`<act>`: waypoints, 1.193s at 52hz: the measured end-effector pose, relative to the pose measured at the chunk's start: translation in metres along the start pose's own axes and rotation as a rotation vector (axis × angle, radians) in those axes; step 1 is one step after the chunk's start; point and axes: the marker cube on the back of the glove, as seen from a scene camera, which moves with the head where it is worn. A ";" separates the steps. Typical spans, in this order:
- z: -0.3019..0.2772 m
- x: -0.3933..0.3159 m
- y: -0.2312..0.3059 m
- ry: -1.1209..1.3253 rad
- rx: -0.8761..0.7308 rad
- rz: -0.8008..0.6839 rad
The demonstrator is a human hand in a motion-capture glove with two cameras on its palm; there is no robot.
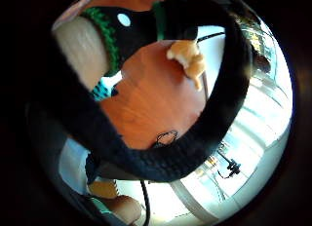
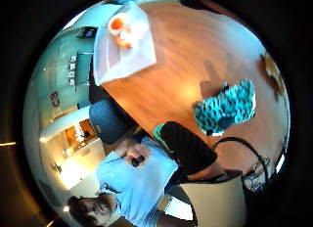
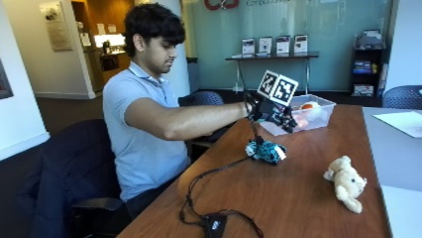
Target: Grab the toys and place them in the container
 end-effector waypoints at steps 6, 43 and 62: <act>0.053 0.003 -0.002 -0.017 -0.079 0.011; 0.018 0.073 0.003 -0.358 0.507 0.080; -0.160 -0.007 -0.014 -0.215 0.631 0.014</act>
